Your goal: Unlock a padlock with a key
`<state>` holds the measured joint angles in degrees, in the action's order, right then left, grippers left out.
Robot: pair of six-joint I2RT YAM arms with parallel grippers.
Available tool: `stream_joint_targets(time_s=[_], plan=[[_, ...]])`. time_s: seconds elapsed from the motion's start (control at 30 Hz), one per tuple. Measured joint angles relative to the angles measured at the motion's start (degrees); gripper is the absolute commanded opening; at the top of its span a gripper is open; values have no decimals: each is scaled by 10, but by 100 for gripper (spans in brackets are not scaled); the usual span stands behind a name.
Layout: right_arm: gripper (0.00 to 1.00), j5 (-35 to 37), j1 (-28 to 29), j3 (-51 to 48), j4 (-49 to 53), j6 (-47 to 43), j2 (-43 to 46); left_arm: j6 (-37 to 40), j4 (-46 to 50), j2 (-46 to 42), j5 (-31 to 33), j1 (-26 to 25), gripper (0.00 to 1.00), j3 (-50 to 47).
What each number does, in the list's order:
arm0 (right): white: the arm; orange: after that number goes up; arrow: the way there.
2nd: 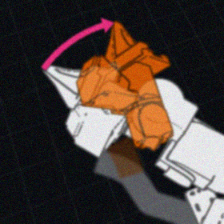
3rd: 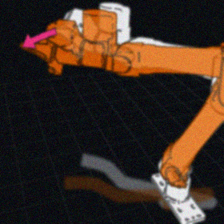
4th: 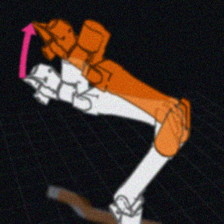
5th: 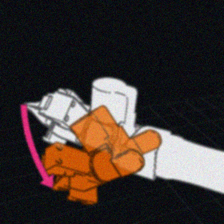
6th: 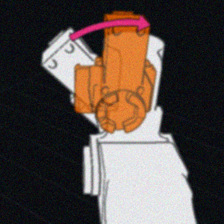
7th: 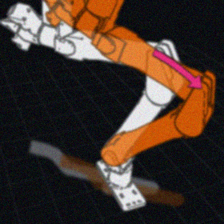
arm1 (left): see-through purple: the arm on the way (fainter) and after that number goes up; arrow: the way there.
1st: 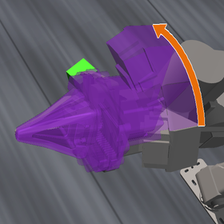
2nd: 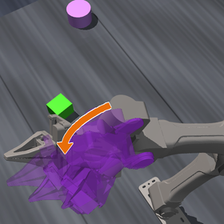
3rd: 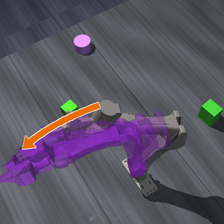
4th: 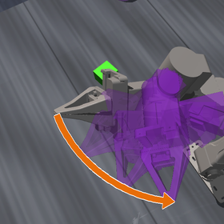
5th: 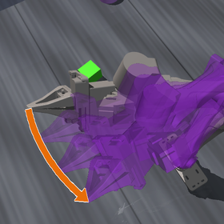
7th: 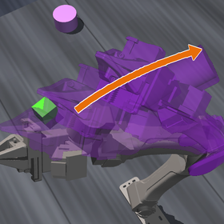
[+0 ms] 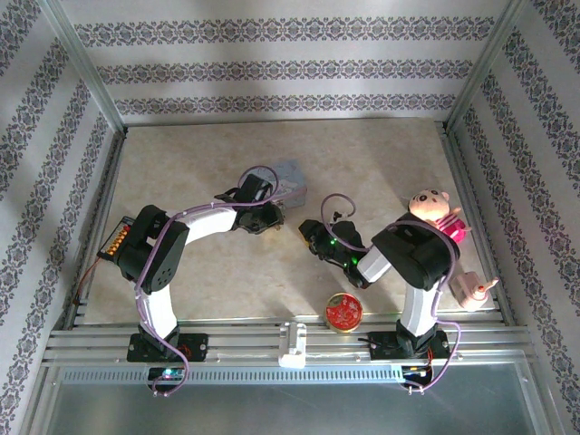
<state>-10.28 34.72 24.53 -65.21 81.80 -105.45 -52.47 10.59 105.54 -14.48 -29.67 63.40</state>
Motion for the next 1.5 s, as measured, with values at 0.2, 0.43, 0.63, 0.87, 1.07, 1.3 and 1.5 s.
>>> stream_joint_targets(time_s=[0.2, 0.43, 0.63, 0.87, 1.07, 1.3, 1.5], plan=[[35, 1, 0, 42, 135, -77, 74, 0, 17, -35, 0, 0, 47, -9], [37, 22, 6, 125, 335, -202, 131, 15, 45, -127, 21, 3, 99, -10], [38, 35, 11, 162, 419, -253, 134, 64, 110, -118, 97, 10, 99, 61], [37, 38, 13, 187, 480, -269, 115, 134, 160, -42, 170, 29, 99, 162], [38, 56, 27, 216, 537, -278, 111, 156, 164, 3, 182, 67, 99, 172], [39, 71, 41, 271, 582, -282, 77, 162, 163, 46, 175, 91, 99, 184], [39, 70, 42, 290, 599, -282, 51, 163, 160, 53, 169, 92, 99, 190]])
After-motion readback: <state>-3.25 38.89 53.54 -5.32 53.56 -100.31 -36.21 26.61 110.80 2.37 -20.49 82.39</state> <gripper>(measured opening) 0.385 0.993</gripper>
